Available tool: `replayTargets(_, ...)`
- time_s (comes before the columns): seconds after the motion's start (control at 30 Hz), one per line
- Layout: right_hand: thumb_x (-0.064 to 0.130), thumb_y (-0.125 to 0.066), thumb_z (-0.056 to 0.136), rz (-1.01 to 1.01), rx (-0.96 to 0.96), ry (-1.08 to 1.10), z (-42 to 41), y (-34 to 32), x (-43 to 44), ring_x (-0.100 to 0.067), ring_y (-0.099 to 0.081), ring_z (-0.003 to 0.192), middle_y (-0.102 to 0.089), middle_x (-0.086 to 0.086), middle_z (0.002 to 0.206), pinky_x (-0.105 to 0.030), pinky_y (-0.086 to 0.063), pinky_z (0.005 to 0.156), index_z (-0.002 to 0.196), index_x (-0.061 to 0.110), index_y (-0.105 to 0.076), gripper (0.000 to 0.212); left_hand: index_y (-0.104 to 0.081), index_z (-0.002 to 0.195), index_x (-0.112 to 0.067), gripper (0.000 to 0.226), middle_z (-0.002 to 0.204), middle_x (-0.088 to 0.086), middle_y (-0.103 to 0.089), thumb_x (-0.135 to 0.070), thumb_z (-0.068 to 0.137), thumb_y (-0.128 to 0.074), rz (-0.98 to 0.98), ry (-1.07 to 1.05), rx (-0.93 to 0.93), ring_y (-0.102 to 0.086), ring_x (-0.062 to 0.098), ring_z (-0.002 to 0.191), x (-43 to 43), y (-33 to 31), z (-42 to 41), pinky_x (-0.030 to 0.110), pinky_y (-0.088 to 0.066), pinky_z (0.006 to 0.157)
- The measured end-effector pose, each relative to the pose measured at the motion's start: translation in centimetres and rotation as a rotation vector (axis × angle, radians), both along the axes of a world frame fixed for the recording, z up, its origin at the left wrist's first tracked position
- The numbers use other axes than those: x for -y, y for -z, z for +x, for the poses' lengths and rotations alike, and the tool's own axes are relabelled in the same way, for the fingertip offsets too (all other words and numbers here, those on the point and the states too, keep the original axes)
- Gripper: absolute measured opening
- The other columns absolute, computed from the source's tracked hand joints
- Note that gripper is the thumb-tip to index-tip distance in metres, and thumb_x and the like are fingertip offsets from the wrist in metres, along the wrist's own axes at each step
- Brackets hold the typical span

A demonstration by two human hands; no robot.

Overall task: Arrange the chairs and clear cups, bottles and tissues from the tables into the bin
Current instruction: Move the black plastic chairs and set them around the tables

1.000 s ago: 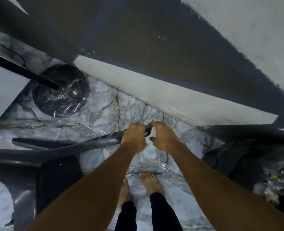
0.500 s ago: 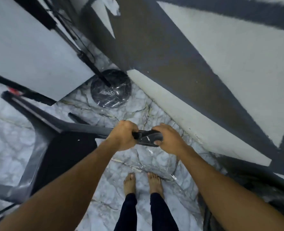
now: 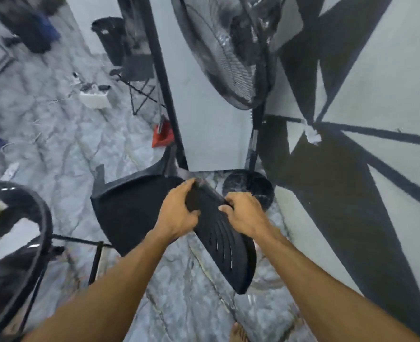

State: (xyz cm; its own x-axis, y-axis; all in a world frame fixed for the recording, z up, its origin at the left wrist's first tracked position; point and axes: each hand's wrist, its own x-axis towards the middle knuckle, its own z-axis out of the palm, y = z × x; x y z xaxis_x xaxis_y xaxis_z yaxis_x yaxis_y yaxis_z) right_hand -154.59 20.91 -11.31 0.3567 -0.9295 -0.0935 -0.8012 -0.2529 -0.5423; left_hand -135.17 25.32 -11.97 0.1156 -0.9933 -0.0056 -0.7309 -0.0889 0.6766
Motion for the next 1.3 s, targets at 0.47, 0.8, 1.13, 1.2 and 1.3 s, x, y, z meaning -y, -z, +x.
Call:
replayTargets(0.47, 0.022, -0.075, 0.083, 0.069, 0.088, -0.186, 19.6, -8.0, -1.5, -0.020, -0.042, 0.049, -0.045, -0.001, 0.053, -0.035, -0.050, 0.057, 0.053, 0.009, -0.043, 0.045, -0.020, 0.154, -0.027, 0.099, 0.095, -0.002, -0.070, -0.036, 0.071, -0.072, 0.045, -0.385, -0.228, -0.067, 0.017, 0.083, -9.9, -1.3, 4.4, 0.041, -0.058, 0.073)
replayTargets(0.8, 0.027, -0.070, 0.083, -0.206, 0.003, -0.596, 21.8, -9.2, 0.8, -0.028, -0.055, 0.109, -0.057, -0.011, 0.125, -0.038, -0.048, 0.088, 0.119, 0.015, -0.055, 0.041, -0.057, 0.119, -0.025, 0.055, 0.093, 0.002, -0.068, -0.017, 0.065, -0.047, 0.240, -0.700, -0.101, -0.064, 0.027, 0.084, -15.2, 4.9, 1.3, 0.040, -0.054, 0.068)
replayTargets(1.13, 0.042, -0.076, 0.072, -0.633, -0.333, -1.469, 23.9, -11.2, 6.1, -0.034, -0.028, 0.142, -0.059, -0.005, 0.122, -0.054, -0.011, 0.120, 0.101, 0.021, -0.063, 0.039, -0.044, 0.062, -0.023, 0.017, 0.060, -0.006, -0.053, -0.011, 0.064, -0.056, 0.204, -0.657, 0.159, -0.053, 0.019, 0.060, -14.1, -5.1, 6.6, 0.036, -0.048, 0.053)
replayTargets(1.2, 0.035, -0.072, 0.079, -0.491, -0.382, -1.485, 24.2, -10.9, 6.4, -0.033, -0.053, 0.106, -0.063, -0.007, 0.095, -0.052, -0.042, 0.102, 0.079, 0.021, -0.061, 0.018, -0.044, 0.062, -0.026, 0.021, 0.060, -0.007, -0.051, -0.008, 0.063, -0.054, 0.219, -0.661, 0.216, -0.053, 0.018, 0.062, -14.3, -5.5, 6.7, 0.033, -0.047, 0.055)
replayTargets(1.3, 0.032, -0.061, 0.090, -0.300, -0.477, -1.515, 21.1, -8.6, 6.9, -0.025, -0.051, 0.076, -0.061, -0.005, 0.078, -0.036, -0.046, 0.069, 0.077, 0.016, -0.060, 0.021, -0.053, 0.071, -0.026, 0.019, 0.069, -0.006, -0.058, -0.008, 0.063, -0.050, 0.260, -0.716, 0.227, -0.055, 0.021, 0.071, -14.1, -4.5, 6.1, 0.031, -0.044, 0.061)
